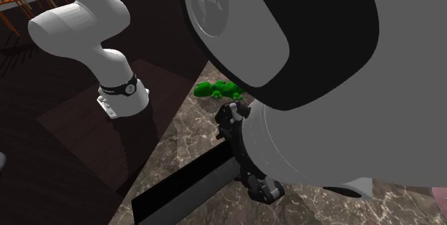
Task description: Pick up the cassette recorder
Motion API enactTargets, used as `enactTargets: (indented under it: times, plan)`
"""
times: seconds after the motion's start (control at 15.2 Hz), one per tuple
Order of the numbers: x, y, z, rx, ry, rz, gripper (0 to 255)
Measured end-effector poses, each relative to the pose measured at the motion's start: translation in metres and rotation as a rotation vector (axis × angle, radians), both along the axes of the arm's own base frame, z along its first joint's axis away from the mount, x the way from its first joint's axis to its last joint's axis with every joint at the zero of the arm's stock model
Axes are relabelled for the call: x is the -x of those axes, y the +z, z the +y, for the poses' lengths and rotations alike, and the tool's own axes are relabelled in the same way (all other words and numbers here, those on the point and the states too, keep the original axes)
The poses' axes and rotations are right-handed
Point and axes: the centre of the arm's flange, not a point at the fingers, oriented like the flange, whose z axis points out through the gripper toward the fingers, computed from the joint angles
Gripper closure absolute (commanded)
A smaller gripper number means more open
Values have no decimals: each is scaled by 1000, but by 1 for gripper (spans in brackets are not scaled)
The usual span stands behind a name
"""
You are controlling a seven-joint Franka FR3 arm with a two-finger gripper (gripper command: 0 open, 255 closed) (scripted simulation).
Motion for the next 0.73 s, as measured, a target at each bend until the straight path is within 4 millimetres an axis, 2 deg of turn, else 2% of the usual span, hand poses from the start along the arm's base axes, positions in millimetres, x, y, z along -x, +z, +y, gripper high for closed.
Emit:
enactTargets:
  times: [0.46,0.73]
  plan:
    - [0,1,0,1,0,1,255]
    - [1,19,0,1,-1,3,255]
